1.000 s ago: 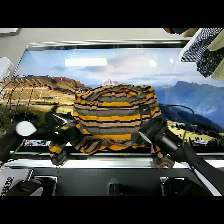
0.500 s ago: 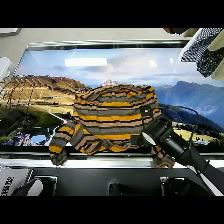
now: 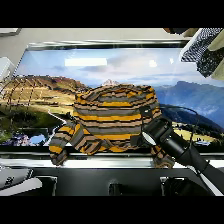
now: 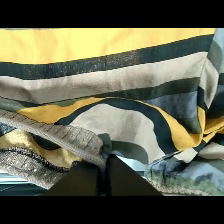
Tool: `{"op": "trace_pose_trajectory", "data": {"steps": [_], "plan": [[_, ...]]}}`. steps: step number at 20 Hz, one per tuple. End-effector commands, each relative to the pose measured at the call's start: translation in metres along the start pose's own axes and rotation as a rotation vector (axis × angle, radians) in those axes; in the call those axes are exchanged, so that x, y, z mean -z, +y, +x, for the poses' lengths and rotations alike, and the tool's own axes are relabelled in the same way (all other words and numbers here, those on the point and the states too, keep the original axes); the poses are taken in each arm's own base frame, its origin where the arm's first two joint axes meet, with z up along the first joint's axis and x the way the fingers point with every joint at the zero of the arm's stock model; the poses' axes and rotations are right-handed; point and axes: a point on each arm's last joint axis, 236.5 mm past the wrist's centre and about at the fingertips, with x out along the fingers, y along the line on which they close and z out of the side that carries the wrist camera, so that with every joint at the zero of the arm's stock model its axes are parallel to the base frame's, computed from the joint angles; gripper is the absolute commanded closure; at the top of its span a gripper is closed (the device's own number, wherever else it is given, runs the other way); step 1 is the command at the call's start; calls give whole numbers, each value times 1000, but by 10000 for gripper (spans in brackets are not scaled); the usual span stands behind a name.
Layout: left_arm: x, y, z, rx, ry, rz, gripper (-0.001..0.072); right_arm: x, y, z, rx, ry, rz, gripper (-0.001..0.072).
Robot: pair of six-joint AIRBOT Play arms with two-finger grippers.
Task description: Fold the clothes and pants, and hang the long-sleeved shirts on hangers.
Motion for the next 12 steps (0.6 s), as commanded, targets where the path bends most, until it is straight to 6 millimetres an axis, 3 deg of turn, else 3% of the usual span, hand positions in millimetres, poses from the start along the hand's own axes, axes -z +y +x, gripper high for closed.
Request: {"op": "trace_pose_trajectory", "data": {"steps": [1,5,8,12], "plan": [[-12,26,30,3,73,89,36,-2,2,0,-9,-9,3,681],[7,35,86,43,210,126,38,-2,2,0,-9,-9,24,681],[10,34,103,59,234,239,38,-2,2,0,-8,-8,28,681],[-1,28,116,36,199,435,38,-2,2,1,-5,-4,30,681]]}}
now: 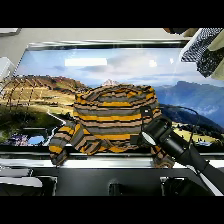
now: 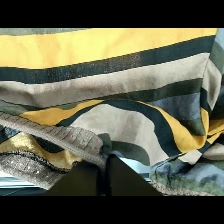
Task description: Fold the clothes and pants, and hang the long-sleeved shirts on hangers.
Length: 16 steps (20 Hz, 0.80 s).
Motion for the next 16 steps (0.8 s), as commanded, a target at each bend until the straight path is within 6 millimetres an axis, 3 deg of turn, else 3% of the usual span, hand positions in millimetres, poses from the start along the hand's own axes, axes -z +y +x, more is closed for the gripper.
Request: {"op": "trace_pose_trajectory", "data": {"steps": [1,7,10,12,13,15,16], "plan": [[-8,-2,15,-18,5,158,38,0,0,0,1,2,3,681],[-8,-19,37,8,51,194,51,0,0,0,3,-1,5,681],[-8,-22,40,12,56,196,214,-2,-2,0,10,-7,4,681],[-8,-23,40,12,56,197,217,-2,-3,0,14,-10,7,681],[-8,-23,40,12,56,197,265,-2,-3,0,14,-9,7,681],[-9,-24,39,16,54,195,590,-2,-3,0,14,-9,7,681],[-11,-27,39,29,44,190,651,-2,-3,0,14,-9,7,681]]}}
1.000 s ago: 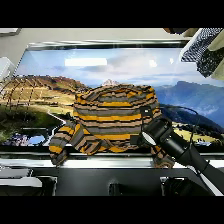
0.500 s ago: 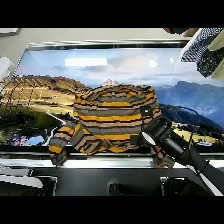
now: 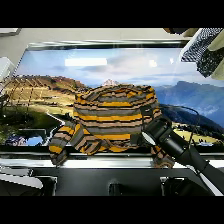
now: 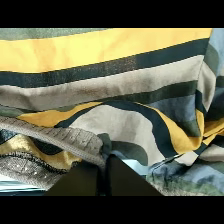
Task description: Fold the clothes and pants, and hang the long-sleeved shirts on hangers.
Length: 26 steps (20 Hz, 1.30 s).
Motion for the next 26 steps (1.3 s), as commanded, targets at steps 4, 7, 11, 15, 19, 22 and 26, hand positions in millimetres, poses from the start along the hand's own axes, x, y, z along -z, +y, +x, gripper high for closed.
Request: {"op": "trace_pose_trajectory", "data": {"steps": [4,7,11,15,19,22,26], "plan": [[-25,-10,-12,40,-88,-16,689,0,0,0,2,0,2,681],[-56,-14,-39,46,-191,-10,690,0,0,0,2,-1,2,681],[-85,-21,-88,23,-289,-64,690,0,0,0,2,-1,2,681],[-113,-46,-141,-31,-397,24,691,-1,0,0,2,-2,2,681],[-144,-74,-205,-82,-581,-8,692,0,0,0,3,-1,1,681],[-167,-114,-270,-125,-790,30,692,0,0,0,2,-2,2,681],[-181,-185,-340,-139,-1020,148,693,-1,-1,0,3,-2,1,681]]}}
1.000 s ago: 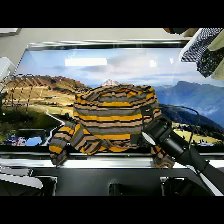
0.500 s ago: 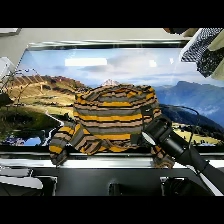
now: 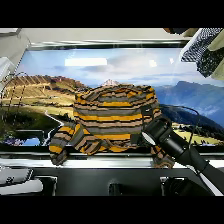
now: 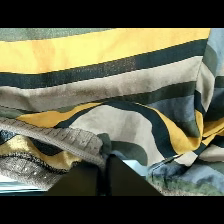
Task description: Fold the clothes and pants, and hang the long-sleeved shirts on hangers.
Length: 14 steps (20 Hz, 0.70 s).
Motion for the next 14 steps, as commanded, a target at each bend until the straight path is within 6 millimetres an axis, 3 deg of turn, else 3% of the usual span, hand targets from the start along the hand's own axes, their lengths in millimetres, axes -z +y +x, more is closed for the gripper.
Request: {"op": "trace_pose_trajectory", "data": {"steps": [1,4,6,8,11,14], "plan": [[-53,-54,-39,38,-179,47,692,-1,-1,0,7,-5,1,681],[-29,-127,-57,191,-80,103,696,-8,-9,0,39,-33,41,681],[2,-173,-64,274,-26,165,697,-11,-12,-1,50,-47,63,682],[56,-213,-71,351,65,218,696,-13,-15,-1,60,-59,89,682],[153,-262,-93,470,210,267,696,-21,-13,-1,50,-91,126,682],[226,-284,-128,542,293,253,695,-33,-18,-3,64,-147,187,682]]}}
